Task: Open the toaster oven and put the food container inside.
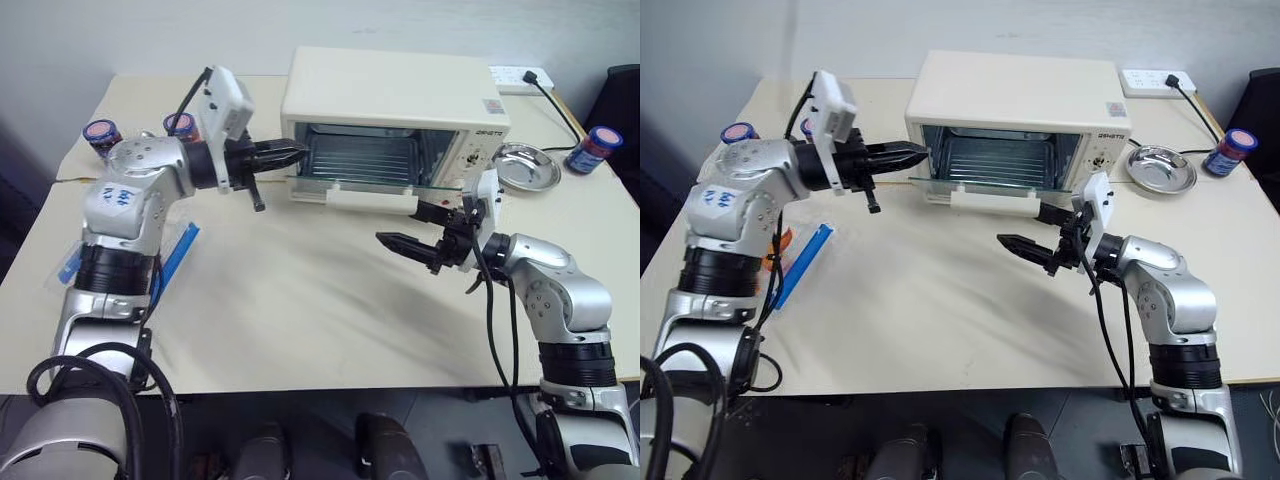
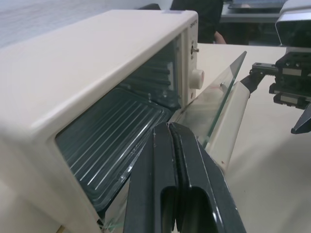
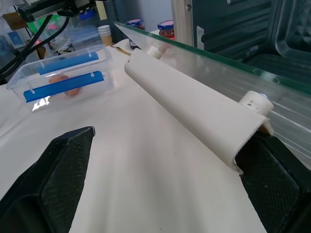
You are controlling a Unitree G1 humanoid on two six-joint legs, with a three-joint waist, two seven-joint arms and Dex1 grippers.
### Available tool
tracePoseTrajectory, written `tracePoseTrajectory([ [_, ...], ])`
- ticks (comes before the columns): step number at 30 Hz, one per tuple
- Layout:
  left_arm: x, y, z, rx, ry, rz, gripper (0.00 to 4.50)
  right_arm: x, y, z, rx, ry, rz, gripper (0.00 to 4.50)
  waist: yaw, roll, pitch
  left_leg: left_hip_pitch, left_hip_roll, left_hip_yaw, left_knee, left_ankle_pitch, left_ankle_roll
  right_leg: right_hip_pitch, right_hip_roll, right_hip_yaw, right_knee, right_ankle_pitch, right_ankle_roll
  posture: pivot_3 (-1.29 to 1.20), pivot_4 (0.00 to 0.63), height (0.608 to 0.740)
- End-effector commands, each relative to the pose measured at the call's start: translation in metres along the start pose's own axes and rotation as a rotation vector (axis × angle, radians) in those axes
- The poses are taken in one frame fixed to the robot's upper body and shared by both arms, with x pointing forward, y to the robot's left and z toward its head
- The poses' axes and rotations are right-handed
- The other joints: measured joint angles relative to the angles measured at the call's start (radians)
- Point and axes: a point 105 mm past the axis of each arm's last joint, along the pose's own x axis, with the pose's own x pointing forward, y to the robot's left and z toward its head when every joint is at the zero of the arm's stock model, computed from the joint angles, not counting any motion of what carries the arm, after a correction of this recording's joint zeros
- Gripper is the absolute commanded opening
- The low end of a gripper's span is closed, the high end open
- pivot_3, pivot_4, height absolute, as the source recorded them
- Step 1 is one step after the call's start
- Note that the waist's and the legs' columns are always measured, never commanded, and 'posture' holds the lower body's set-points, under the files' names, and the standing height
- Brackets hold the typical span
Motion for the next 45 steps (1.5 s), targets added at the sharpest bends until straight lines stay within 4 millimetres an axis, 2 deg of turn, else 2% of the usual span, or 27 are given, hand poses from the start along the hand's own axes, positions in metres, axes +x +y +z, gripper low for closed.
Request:
tracePoseTrajectory([
  [1, 0.005, 0.004, 0.004, 0.063, 0.009, -0.022, 0.02, 0.0, 0.013, 0.014, -0.054, -0.057, 0.035, 4.5, 0.001, 0.0, 0.0, 0.0, 0.0, 0.0, 0.0, 0.0, 0.0, 0.0, 0.0, 0.0, 0.0, 0.0, 0.0, 0.0, 0.15, 0.74],
  [8, 0.005, 0.0, -0.019, 0.089, 0.084, -0.066, 0.02, -0.019, 0.012, 0.013, -0.062, -0.042, -0.036, 4.5, 0.004, 0.0, 0.0, 0.0, 0.0, 0.0, 0.0, 0.0, 0.0, 0.0, 0.0, 0.0, 0.0, 0.0, 0.0, 0.0, 0.15, 0.74],
  [14, 0.005, -0.01, -0.033, 0.048, 0.099, -0.099, 0.02, -0.043, 0.014, 0.002, -0.062, 0.011, -0.132, 4.5, 0.015, -0.001, 0.0, 0.0, 0.0, -0.001, 0.002, 0.0, 0.0, 0.001, 0.0, 0.0, 0.001, 0.0, 0.0, 0.0, 0.15, 0.74],
  [19, 0.007, -0.023, -0.046, 0.024, 0.121, -0.126, 0.02, -0.077, 0.035, -0.006, -0.047, 0.092, -0.176, 4.5, 0.038, -0.001, 0.0, 0.0, 0.0, -0.001, 0.004, 0.0, 0.0, 0.001, 0.0, 0.0, 0.001, 0.0, 0.0, 0.0, 0.15, 0.74],
  [24, 0.014, -0.035, -0.073, -0.022, 0.171, -0.077, 0.02, -0.107, 0.053, 0.01, -0.046, 0.105, -0.212, 4.5, 0.053, -0.001, 0.001, 0.0, 0.0, -0.001, 0.006, -0.001, 0.002, 0.003, -0.001, 0.0, 0.001, 0.001, 0.001, 0.0, 0.15, 0.74],
  [28, 0.024, -0.037, -0.092, -0.051, 0.221, -0.006, 0.02, -0.111, 0.06, 0.026, -0.061, 0.073, -0.222, 4.5, 0.055, -0.003, 0.001, 0.0, 0.0, -0.002, 0.008, 0.0, 0.003, 0.005, -0.001, 0.0, 0.001, 0.002, 0.003, 0.0, 0.15, 0.74],
  [35, 0.038, -0.038, -0.121, -0.092, 0.304, 0.053, 0.02, -0.101, 0.073, 0.033, -0.057, 0.068, -0.159, 4.5, 0.055, -0.004, 0.001, 0.0, 0.0, -0.002, 0.007, -0.001, 0.003, 0.005, -0.001, 0.001, 0.0, 0.002, 0.003, 0.0, 0.15, 0.74],
  [38, 0.033, -0.038, -0.114, -0.09, 0.288, 0.082, 0.02, -0.097, 0.073, 0.037, -0.056, 0.074, -0.123, 4.5, 0.055, -0.004, 0.001, 0.001, -0.001, -0.001, 0.008, -0.001, 0.004, 0.005, -0.001, 0.001, 0.0, 0.002, 0.003, 0.0, 0.15, 0.74],
  [42, 0.007, -0.037, -0.09, -0.125, 0.232, 0.174, 0.02, -0.09, 0.07, 0.046, -0.063, 0.072, -0.063, 4.5, 0.044, -0.004, 0.001, 0.001, 0.0, -0.001, 0.007, -0.001, 0.004, 0.004, -0.001, 0.002, 0.001, 0.002, 0.003, 0.0, 0.15, 0.74],
  [44, -0.009, -0.042, -0.07, -0.165, 0.167, 0.228, 0.02, -0.085, 0.065, 0.049, -0.063, 0.068, -0.034, 4.5, 0.042, -0.005, 0.001, 0.001, 0.001, -0.001, 0.006, -0.001, 0.003, 0.003, 0.0, 0.002, 0.001, 0.001, 0.003, 0.0, 0.15, 0.74],
  [45, -0.023, -0.044, -0.056, -0.197, 0.12, 0.277, 0.19, -0.08, 0.063, 0.05, -0.062, 0.069, -0.008, 4.5, 0.043, -0.005, 0.001, 0.0, 0.001, -0.002, 0.006, -0.001, 0.003, 0.003, -0.001, 0.002, 0.001, 0.001, 0.003, 0.0, 0.15, 0.74],
])
